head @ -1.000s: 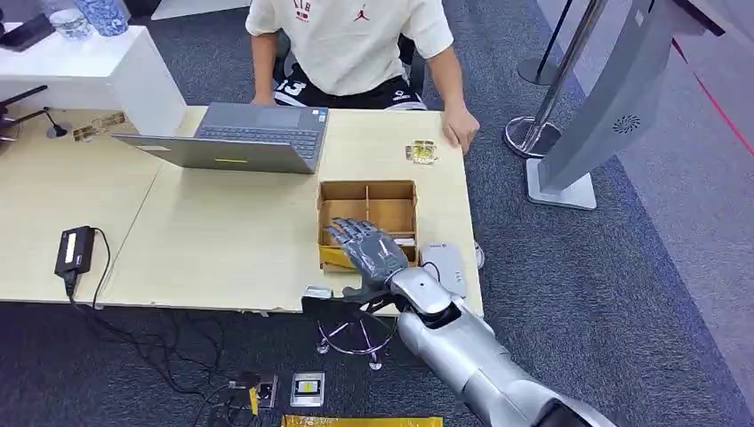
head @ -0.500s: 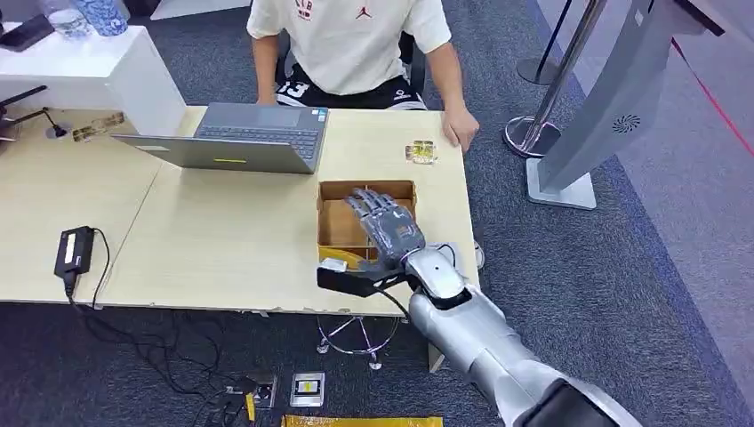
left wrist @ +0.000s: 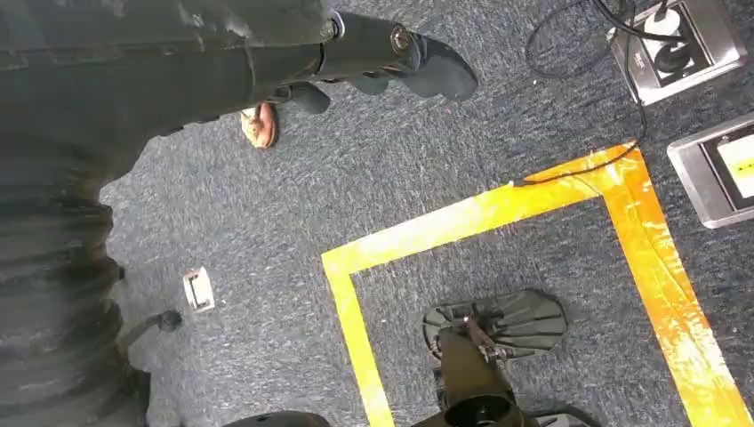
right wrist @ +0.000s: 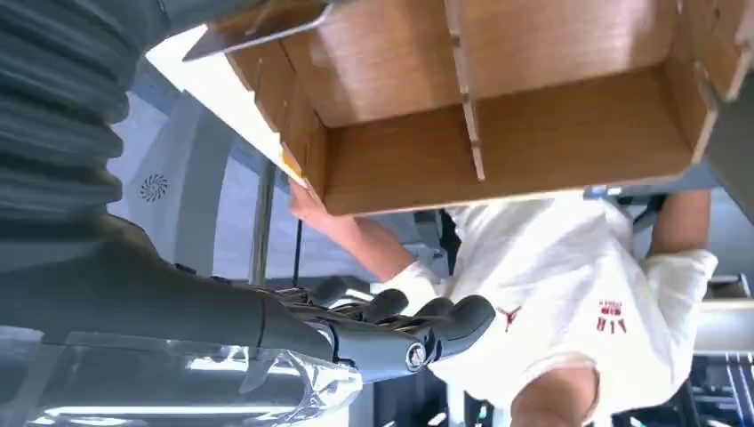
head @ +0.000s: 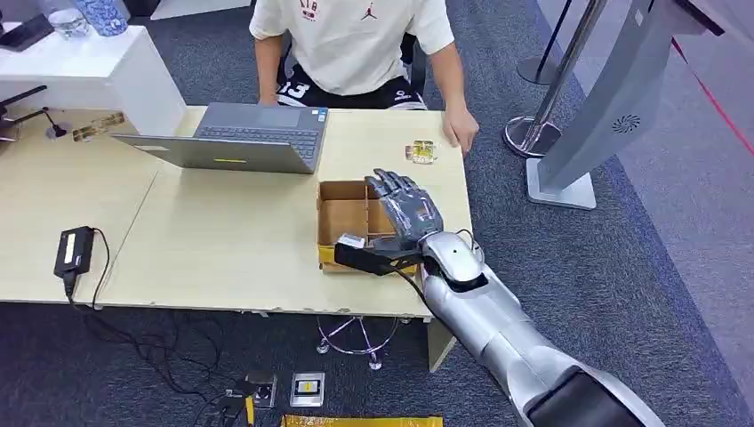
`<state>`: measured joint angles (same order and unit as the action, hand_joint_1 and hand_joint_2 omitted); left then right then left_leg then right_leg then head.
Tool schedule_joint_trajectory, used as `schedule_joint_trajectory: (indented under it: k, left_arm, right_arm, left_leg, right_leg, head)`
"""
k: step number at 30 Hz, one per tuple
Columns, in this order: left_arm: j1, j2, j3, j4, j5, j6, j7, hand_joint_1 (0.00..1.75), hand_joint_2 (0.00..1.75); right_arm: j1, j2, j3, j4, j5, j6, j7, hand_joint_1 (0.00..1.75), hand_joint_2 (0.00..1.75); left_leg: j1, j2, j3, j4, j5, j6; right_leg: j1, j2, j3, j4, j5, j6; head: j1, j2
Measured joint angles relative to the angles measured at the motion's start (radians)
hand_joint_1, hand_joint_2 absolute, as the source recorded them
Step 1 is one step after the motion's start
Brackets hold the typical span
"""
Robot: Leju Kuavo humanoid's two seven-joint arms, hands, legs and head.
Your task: Pass the card to the sensor for recognition and then transmit it.
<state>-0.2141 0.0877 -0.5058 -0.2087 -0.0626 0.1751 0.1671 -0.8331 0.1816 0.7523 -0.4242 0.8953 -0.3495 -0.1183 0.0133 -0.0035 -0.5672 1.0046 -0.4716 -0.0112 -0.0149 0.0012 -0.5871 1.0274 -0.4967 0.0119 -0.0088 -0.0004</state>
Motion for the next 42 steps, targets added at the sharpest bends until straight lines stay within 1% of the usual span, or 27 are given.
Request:
schedule_joint_trajectory:
  k: [7, 11, 21, 33, 42]
  left_arm:
    - [0.0, 0.0, 0.0, 0.0, 0.002, -0.01, 0.001, 0.0, 1.75]
    - [0.0, 0.0, 0.0, 0.0, 0.003, -0.01, 0.002, 0.0, 1.75]
    - [0.0, 0.004, 0.0, 0.0, 0.003, -0.012, 0.002, 0.0, 1.75]
    - [-0.004, 0.005, 0.0, 0.0, -0.002, -0.017, 0.003, 0.0, 1.75]
    - [-0.008, 0.005, 0.0, 0.0, -0.013, -0.02, 0.006, 0.0, 1.75]
  right_arm:
    - [0.012, 0.004, 0.0, 0.003, 0.013, 0.097, -0.029, 0.0, 1.75]
    - [0.025, 0.013, 0.0, 0.003, 0.017, 0.124, -0.035, 0.0, 1.75]
    - [0.031, 0.018, 0.0, 0.003, 0.018, 0.143, -0.035, 0.0, 1.75]
    - [0.031, 0.016, 0.0, 0.003, 0.019, 0.131, -0.019, 0.0, 1.75]
    - [0.031, -0.005, 0.0, 0.003, 0.019, 0.121, -0.013, 0.0, 1.75]
  left_leg:
    - [0.0, 0.0, 0.0, 0.0, 0.0, 0.0]
    - [0.0, 0.0, 0.0, 0.0, 0.0, 0.0]
    - [0.0, 0.0, 0.0, 0.0, 0.0, 0.0]
    - [0.0, 0.0, 0.0, 0.0, 0.0, 0.0]
    - [0.0, 0.0, 0.0, 0.0, 0.0, 0.0]
  right_leg:
    - [0.0, 0.0, 0.0, 0.0, 0.0, 0.0]
    - [0.0, 0.0, 0.0, 0.0, 0.0, 0.0]
    - [0.0, 0.0, 0.0, 0.0, 0.0, 0.0]
    - [0.0, 0.0, 0.0, 0.0, 0.0, 0.0]
    - [0.0, 0.0, 0.0, 0.0, 0.0, 0.0]
  head:
    - [0.0, 0.0]
    - [0.0, 0.0]
    - [0.0, 0.0]
    - [0.0, 0.0]
    - [0.0, 0.0]
